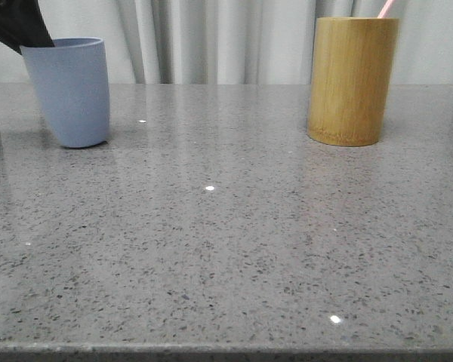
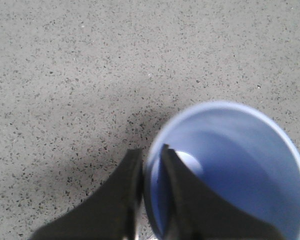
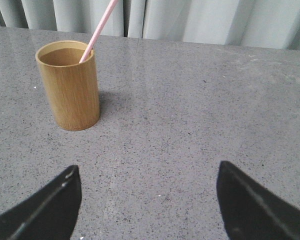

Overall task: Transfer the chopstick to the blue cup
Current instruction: 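Reach the left gripper down and grasp the light blue cup rim, then slide the light blue cup with the left gripper toward the bamboo cup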

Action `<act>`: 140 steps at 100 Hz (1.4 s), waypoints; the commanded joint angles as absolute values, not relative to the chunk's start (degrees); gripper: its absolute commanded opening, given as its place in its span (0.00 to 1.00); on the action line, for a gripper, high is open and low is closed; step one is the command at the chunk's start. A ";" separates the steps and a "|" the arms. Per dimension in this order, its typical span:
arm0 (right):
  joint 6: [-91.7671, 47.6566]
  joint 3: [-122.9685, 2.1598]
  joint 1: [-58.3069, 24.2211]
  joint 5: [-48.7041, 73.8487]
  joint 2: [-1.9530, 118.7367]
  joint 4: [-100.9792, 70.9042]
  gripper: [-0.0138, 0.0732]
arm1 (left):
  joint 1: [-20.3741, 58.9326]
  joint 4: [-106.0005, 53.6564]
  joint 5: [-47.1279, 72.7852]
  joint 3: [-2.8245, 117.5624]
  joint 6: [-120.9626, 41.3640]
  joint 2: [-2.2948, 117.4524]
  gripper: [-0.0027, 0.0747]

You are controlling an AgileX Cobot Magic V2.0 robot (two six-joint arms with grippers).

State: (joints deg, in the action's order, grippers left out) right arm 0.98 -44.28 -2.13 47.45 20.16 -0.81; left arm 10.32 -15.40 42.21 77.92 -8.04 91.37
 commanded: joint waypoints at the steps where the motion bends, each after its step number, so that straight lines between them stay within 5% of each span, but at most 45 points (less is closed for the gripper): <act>1: 0.40 -46.15 -1.77 43.41 21.24 -0.71 0.81 | 10.74 -17.61 40.21 79.93 -8.29 89.22 0.01; 28: 0.40 -46.15 -1.77 43.41 21.24 -0.71 0.81 | 15.75 -18.23 49.43 85.92 -8.29 89.22 0.01; 74: 0.40 -46.15 -1.77 43.41 21.24 -0.71 0.81 | 29.50 -14.88 48.81 97.49 -8.20 96.27 0.01; 140: 0.40 -46.08 -1.77 43.59 21.24 -0.71 0.81 | 32.03 -13.78 51.68 99.02 -8.20 102.16 0.01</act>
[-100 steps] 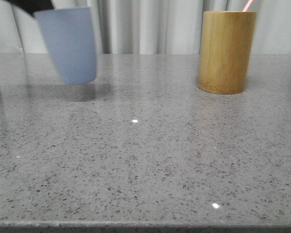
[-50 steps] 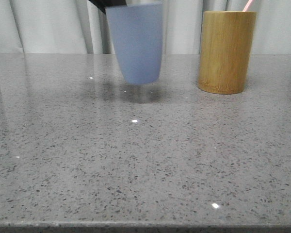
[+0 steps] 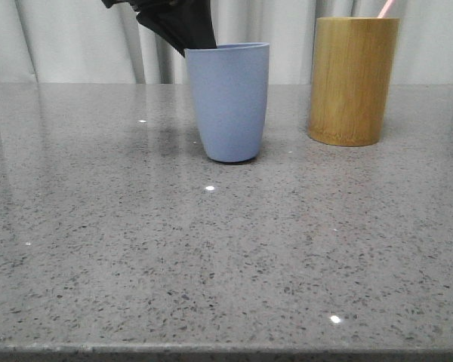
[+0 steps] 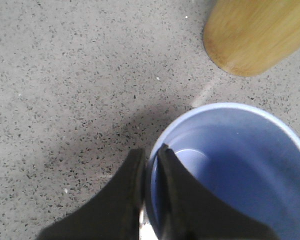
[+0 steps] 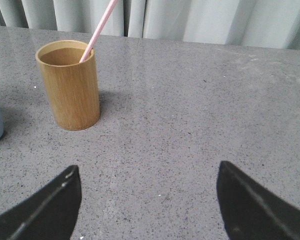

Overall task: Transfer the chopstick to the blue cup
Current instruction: 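Slide the light blue cup with the left gripper toward the bamboo cup, then open the left gripper and lift it away from the blue cup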

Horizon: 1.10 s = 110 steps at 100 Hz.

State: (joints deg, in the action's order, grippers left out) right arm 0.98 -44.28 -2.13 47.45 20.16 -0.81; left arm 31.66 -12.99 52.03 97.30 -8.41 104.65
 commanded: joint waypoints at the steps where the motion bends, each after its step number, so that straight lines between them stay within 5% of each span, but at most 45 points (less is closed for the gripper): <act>1: 0.40 -46.08 -1.77 43.59 21.24 -0.71 0.81 | 32.03 -13.78 51.77 99.02 -8.20 102.16 0.01; 17: 0.40 -46.08 -1.77 43.59 21.24 -0.71 0.81 | 32.03 -13.78 51.78 99.02 -8.20 102.16 0.09; 48: 0.40 -45.91 -1.77 43.82 21.24 -0.71 0.81 | 32.03 -13.78 51.68 99.26 -8.20 101.55 0.63; 110: 0.40 -45.91 -1.77 46.61 21.24 -0.71 0.81 | 26.27 -11.47 51.39 92.97 -6.41 87.51 0.64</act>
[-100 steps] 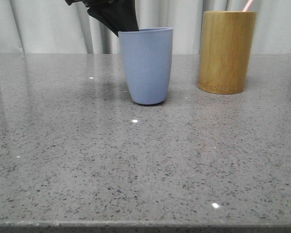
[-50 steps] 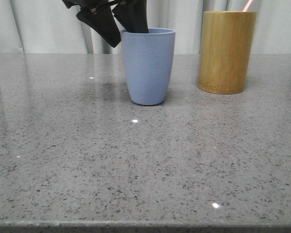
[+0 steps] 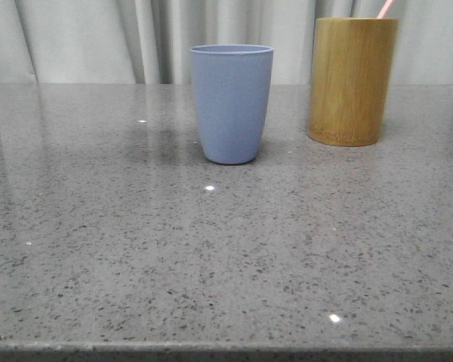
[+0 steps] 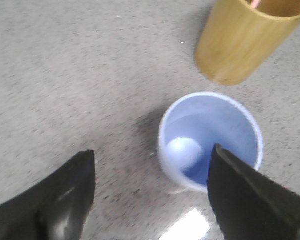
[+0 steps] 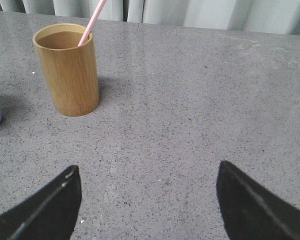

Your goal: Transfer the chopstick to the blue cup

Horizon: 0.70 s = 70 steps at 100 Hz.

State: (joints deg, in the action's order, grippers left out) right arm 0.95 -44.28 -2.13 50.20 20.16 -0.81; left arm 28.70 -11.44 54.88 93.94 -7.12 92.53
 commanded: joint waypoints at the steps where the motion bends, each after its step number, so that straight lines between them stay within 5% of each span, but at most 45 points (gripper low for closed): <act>1: 0.40 -45.91 -1.77 46.65 21.24 -0.71 0.81 | 25.73 -11.47 51.28 92.27 -6.41 87.25 0.64; 43: 0.40 -45.91 -1.77 46.83 21.24 -0.71 0.81 | 8.51 -12.50 45.99 66.26 -6.30 65.82 0.64; 70: 0.40 -45.91 -1.77 43.33 21.46 -2.08 0.81 | 6.75 -12.60 43.33 53.48 -6.30 50.73 0.64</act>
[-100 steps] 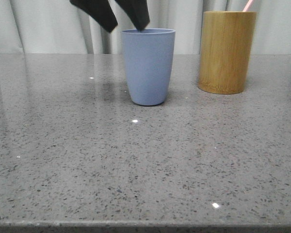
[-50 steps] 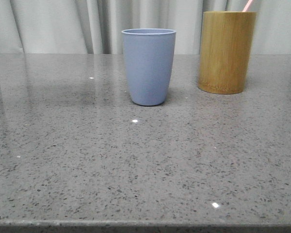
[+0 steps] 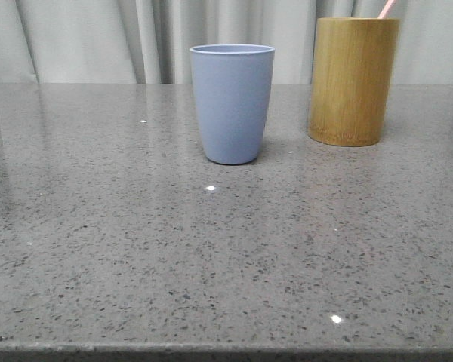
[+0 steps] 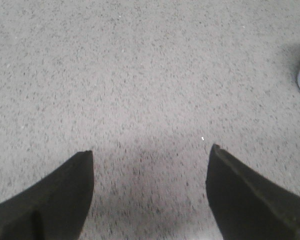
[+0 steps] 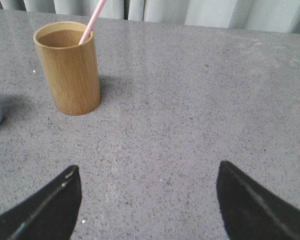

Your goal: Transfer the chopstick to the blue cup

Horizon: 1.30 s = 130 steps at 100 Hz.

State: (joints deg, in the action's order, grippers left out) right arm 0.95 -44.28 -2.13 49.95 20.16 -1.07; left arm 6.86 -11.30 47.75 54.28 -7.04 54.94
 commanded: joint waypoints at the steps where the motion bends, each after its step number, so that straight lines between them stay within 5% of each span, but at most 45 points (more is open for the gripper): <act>1: 0.40 -45.91 -1.77 43.02 21.53 -2.26 0.81 | 6.75 -12.60 43.33 53.10 -6.30 50.45 0.64; 67: 0.45 -46.09 -2.31 4.29 50.28 -17.29 0.80 | 6.75 -12.49 43.20 51.24 -6.30 46.59 0.64; 130: 1.56 -57.45 -8.95 -11.54 75.17 -17.67 0.80 | 6.75 -12.49 43.53 51.24 -6.30 46.59 0.64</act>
State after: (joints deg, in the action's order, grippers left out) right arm 1.29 -53.56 -8.88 -6.40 74.41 -17.60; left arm 6.82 -11.48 47.10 49.77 -7.00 46.89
